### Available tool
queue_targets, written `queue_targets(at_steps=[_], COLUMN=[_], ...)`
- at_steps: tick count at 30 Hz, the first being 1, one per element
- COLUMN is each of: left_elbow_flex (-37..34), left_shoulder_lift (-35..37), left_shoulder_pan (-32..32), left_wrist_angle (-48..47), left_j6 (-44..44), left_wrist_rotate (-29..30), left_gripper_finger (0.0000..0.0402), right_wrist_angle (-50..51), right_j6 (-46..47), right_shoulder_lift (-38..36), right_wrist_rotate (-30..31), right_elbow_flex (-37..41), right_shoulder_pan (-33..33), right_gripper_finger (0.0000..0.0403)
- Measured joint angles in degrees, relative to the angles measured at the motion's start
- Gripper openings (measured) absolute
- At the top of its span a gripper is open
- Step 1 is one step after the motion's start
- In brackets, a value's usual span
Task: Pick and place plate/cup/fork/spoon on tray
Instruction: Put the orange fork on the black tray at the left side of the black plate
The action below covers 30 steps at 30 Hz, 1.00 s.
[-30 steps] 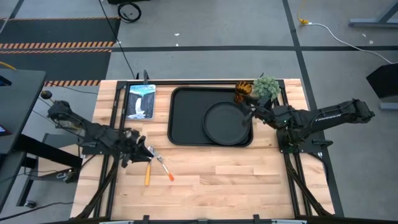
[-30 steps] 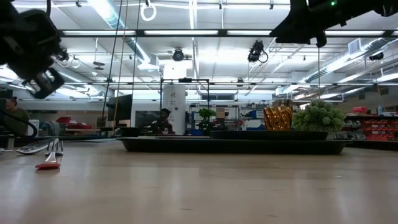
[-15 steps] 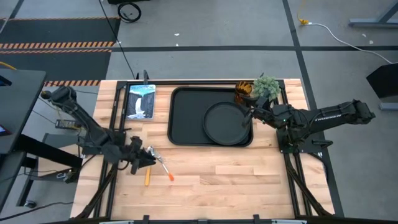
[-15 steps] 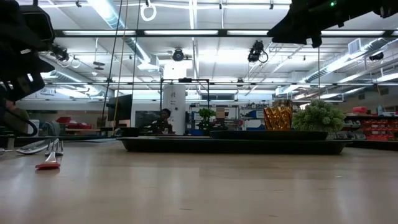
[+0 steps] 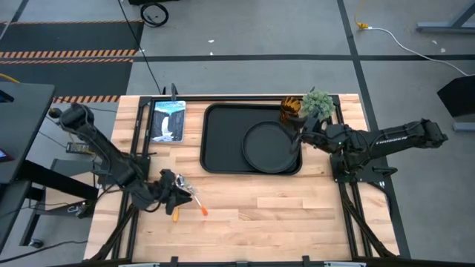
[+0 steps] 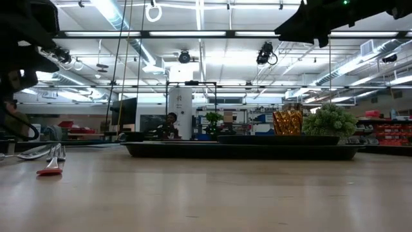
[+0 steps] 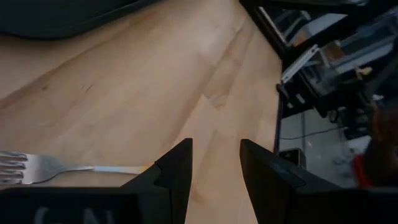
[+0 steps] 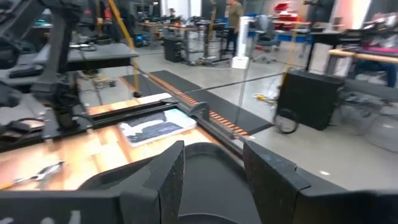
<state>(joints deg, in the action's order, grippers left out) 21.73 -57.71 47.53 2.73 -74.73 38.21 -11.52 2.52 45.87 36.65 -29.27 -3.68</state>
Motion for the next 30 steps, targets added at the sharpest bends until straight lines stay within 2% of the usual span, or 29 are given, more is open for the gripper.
queue_targets(at_steps=[5,20,25,30], left_elbow_flex=[7.06,22.65,29.06,33.49], left_shoulder_lift=[-4.98,-16.88,-22.62,-29.76], left_shoulder_pan=[-1.16,-2.81,-4.57,-8.05], left_wrist_angle=[-8.99,-32.7,-42.71,-50.09], left_j6=[-4.06,-22.23,-30.09,-36.69], left_wrist_rotate=[0.1,-1.66,-6.13,-15.24], left_gripper_finger=[0.0142,0.0142,0.0142,0.0142], right_wrist_angle=[0.83,0.12,-0.44,-0.33], right_j6=[1.67,0.05,0.14,-1.8], right_shoulder_lift=[0.0,0.0,0.01,0.33], right_wrist_rotate=[-3.33,-3.35,-3.8,-4.01], right_elbow_flex=[0.01,0.01,0.01,0.02], right_shoulder_pan=[-1.17,-5.16,-6.28,-8.74], right_gripper_finger=[0.0171,0.0171,0.0171,0.0171])
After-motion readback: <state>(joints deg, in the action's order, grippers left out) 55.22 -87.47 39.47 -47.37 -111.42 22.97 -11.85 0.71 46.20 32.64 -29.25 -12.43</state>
